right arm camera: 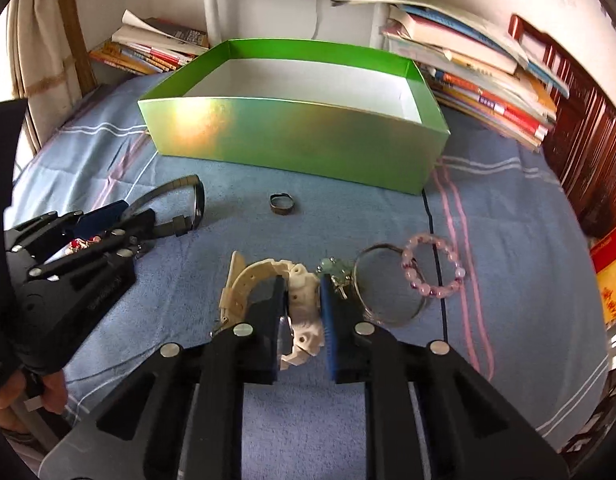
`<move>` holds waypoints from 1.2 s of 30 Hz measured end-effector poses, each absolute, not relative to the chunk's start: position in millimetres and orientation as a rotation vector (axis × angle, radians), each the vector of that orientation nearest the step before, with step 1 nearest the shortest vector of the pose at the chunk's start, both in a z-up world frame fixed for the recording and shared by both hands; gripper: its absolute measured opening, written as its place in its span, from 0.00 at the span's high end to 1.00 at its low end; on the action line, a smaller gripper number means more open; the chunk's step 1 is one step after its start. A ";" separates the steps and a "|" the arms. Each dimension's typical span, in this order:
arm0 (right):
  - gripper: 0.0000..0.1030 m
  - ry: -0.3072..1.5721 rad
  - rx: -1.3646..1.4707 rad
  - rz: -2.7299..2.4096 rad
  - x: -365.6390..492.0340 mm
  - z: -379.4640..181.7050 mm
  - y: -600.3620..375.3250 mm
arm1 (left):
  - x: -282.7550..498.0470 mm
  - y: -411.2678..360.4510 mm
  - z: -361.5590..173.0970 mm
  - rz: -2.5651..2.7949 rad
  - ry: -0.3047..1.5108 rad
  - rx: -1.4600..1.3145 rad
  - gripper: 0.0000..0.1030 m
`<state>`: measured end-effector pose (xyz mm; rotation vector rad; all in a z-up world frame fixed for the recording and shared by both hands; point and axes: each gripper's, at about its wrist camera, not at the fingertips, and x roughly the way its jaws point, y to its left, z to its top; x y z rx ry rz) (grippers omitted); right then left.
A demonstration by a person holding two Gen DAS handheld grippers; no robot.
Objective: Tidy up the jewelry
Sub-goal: 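Grasp the black watch strap with the left tool while the right tool holds the white watch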
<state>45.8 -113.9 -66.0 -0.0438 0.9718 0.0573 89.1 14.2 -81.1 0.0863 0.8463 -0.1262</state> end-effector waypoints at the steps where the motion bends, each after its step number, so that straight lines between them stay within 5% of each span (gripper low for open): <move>1: 0.83 0.972 -0.044 0.059 45.8 -65.8 -112.3 | 88.1 17.3 -80.3 -0.129 0.846 0.073 0.81; 20: 0.87 0.938 -0.033 0.113 44.3 -44.3 -88.0 | 50.0 79.1 -58.2 -0.026 0.793 -0.030 0.82; 28: 0.86 0.968 -0.034 0.104 45.4 -50.3 -88.1 | 48.7 71.5 -64.9 -0.021 0.805 -0.006 0.60; 34: 0.52 0.971 -0.022 0.106 47.3 -55.4 -88.1 | 51.4 67.2 -70.2 -0.011 0.817 0.010 0.47; 36: 0.52 0.969 -0.041 0.098 49.1 -58.1 -84.7 | 52.1 66.2 -71.8 -0.010 0.819 0.013 0.45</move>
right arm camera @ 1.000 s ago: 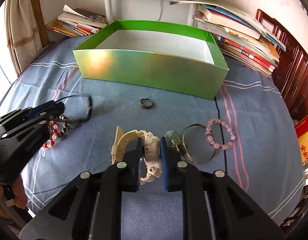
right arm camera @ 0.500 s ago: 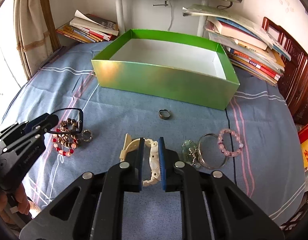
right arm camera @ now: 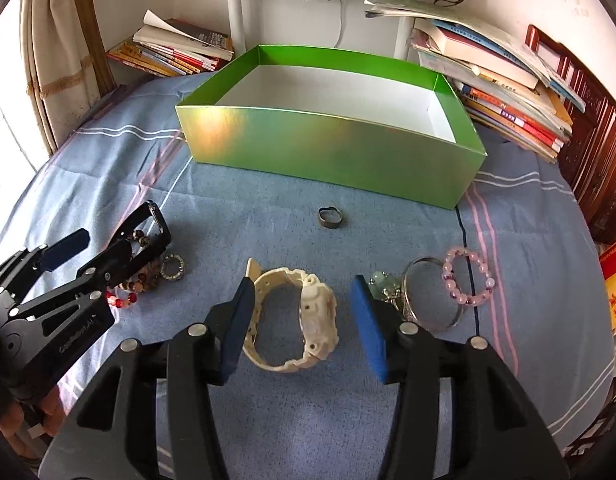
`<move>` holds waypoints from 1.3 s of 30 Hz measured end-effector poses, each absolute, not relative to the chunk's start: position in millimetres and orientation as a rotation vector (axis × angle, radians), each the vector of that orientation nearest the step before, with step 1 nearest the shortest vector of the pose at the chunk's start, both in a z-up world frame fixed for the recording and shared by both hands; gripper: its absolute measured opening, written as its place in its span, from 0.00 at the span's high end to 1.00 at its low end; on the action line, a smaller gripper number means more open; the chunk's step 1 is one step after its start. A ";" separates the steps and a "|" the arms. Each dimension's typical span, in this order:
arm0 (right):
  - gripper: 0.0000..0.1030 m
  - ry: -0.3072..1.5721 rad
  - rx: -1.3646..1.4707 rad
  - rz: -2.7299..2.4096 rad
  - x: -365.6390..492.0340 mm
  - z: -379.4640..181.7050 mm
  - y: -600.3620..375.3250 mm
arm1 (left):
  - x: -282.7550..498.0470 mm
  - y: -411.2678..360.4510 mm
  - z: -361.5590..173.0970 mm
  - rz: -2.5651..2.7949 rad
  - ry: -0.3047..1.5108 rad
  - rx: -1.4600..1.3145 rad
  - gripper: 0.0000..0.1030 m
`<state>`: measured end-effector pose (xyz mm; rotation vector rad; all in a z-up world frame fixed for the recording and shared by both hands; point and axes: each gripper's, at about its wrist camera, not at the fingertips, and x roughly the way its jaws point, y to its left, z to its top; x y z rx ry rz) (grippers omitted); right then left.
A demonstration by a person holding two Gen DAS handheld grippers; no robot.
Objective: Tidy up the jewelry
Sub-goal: 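Grasp the black watch strap with the left tool while the right tool holds the white watch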
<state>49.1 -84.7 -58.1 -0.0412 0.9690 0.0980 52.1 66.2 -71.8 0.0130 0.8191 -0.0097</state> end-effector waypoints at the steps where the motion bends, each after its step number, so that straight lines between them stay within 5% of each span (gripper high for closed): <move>1: 0.52 0.976 -0.052 0.096 50.9 -61.3 -82.3 | 52.6 65.5 -72.6 -0.010 0.821 0.014 0.44; 6: 0.55 0.979 -0.079 0.097 54.4 -69.2 -75.0 | 53.9 63.3 -74.5 -0.008 0.825 0.020 0.43; 8: 0.74 0.974 -0.104 0.070 54.5 -70.4 -74.2 | 54.5 63.4 -75.2 -0.008 0.828 0.020 0.43; 11: 0.82 0.974 -0.091 0.058 55.2 -71.7 -78.3 | 55.1 63.6 -75.6 -0.005 0.829 0.018 0.41; 26: 0.82 0.967 -0.030 0.022 53.0 -65.8 -98.0 | 52.8 62.6 -73.0 0.011 0.821 0.025 0.33; 33: 0.82 0.972 -0.011 0.019 52.0 -68.2 -107.3 | 57.0 53.6 -66.4 0.007 0.787 0.046 0.18; 39: 0.82 0.970 -0.015 0.022 51.1 -68.6 -107.5 | 67.1 34.9 -74.1 -0.022 0.795 0.094 0.21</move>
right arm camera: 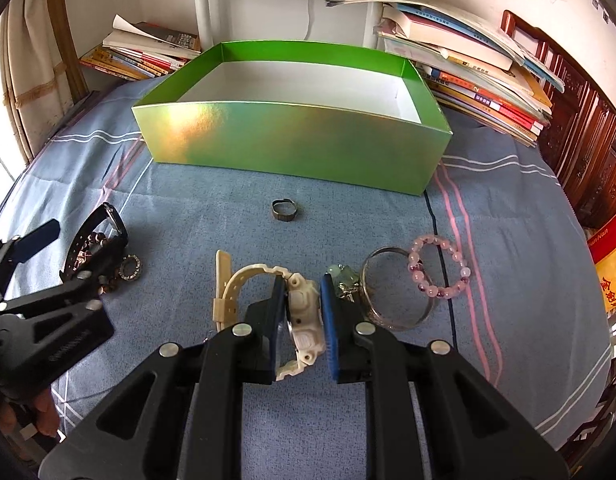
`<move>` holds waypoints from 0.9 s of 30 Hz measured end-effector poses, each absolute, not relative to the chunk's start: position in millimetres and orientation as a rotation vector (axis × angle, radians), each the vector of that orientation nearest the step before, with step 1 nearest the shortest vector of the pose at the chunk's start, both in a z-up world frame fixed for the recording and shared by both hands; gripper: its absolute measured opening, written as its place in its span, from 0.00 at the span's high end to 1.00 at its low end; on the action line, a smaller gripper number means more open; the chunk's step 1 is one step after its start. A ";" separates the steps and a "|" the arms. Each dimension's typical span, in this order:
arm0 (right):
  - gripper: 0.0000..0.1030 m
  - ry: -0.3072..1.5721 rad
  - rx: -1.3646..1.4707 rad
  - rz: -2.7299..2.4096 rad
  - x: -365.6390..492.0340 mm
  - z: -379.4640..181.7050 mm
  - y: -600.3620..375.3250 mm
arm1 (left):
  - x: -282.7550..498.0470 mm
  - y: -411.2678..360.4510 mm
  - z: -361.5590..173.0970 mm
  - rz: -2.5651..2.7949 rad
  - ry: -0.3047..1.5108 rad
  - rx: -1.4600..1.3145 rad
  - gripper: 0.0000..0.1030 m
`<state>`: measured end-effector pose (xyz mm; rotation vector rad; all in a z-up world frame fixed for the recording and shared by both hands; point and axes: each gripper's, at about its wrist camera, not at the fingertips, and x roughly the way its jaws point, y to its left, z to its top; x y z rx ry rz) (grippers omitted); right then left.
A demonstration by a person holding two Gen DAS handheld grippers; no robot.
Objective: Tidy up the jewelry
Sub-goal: 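Grasp the black watch strap with the left tool while the right tool holds the white watch, then lift both watches and carry them over the green box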
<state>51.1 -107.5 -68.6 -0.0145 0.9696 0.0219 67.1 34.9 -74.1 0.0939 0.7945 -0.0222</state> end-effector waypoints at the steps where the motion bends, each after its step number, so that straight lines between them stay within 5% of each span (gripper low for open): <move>1: 0.82 0.969 -0.014 0.023 51.1 -68.6 -107.6 | 68.6 33.2 -76.5 -0.028 0.802 0.096 0.27; 3: 0.82 0.969 -0.011 0.026 51.2 -68.6 -108.0 | 70.8 34.4 -80.1 -0.042 0.825 0.079 0.56; 6: 0.82 0.967 -0.011 0.028 50.9 -69.3 -107.6 | 71.4 36.9 -80.7 -0.056 0.830 0.058 0.67; 27: 0.83 0.874 0.057 0.007 28.2 -39.3 -135.2 | 52.9 77.7 -38.1 0.010 0.758 -0.007 0.65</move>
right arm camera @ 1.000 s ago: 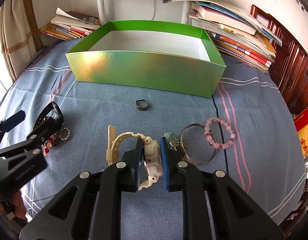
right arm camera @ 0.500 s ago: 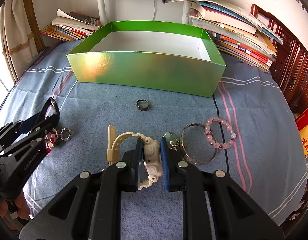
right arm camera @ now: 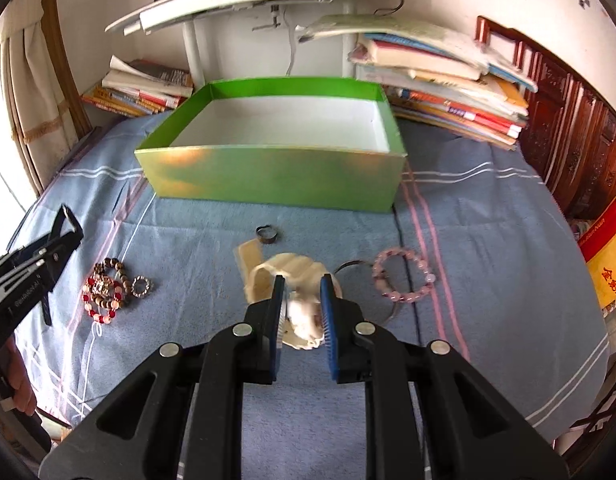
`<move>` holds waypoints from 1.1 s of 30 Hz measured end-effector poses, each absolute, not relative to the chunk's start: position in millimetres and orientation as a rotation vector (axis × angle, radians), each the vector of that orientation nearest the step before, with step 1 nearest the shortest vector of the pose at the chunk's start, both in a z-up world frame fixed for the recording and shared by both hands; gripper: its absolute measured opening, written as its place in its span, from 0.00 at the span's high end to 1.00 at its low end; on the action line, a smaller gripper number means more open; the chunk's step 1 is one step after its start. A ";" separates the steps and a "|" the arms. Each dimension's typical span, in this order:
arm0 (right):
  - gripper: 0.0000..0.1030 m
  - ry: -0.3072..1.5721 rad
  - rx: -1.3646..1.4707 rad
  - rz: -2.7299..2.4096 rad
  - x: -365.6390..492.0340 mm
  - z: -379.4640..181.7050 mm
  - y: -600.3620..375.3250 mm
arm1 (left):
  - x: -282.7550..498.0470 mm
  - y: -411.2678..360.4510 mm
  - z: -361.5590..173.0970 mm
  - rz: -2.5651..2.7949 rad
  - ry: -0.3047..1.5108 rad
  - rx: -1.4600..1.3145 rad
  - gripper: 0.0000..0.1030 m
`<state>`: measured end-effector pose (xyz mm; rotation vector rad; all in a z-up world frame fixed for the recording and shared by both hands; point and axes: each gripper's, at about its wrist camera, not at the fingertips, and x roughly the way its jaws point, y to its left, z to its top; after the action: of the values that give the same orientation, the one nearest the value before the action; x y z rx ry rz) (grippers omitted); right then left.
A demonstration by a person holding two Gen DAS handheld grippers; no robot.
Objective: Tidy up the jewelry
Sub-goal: 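Lift both watches and carry them over the green box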
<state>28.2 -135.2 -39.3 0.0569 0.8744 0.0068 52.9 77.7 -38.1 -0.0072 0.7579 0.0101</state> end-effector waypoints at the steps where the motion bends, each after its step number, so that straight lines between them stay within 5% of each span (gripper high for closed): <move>1: 0.83 0.869 0.063 0.006 27.3 -37.6 -137.4 | 52.9 78.3 -40.1 0.003 0.765 -0.008 0.65; 12: 0.81 0.914 0.129 -0.022 32.4 -52.0 -166.5 | 55.9 103.7 -57.8 0.047 0.820 -0.027 0.62; 17: 0.56 0.919 0.171 -0.029 48.5 -55.9 -172.1 | 55.4 100.2 -62.5 0.042 0.827 -0.020 0.60; 24: 0.56 0.938 0.003 -0.086 72.0 -71.5 -146.7 | 57.8 105.8 -73.5 0.057 0.847 -0.004 0.48; 26: 0.69 0.949 0.000 -0.085 74.9 -77.8 -143.4 | 61.5 108.5 -79.3 0.061 0.863 -0.015 0.48; 30: 0.82 0.940 -0.015 -0.100 74.2 -81.0 -143.8 | 66.9 114.2 -88.9 0.028 0.895 -0.065 0.78; 33: 0.82 0.938 -0.001 -0.093 71.9 -79.8 -147.5 | 66.8 115.0 -89.4 0.014 0.892 -0.076 0.86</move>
<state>71.9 -147.5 -79.8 -0.0014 0.9383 -0.0930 66.8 115.0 -89.4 -0.0761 0.8920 0.0143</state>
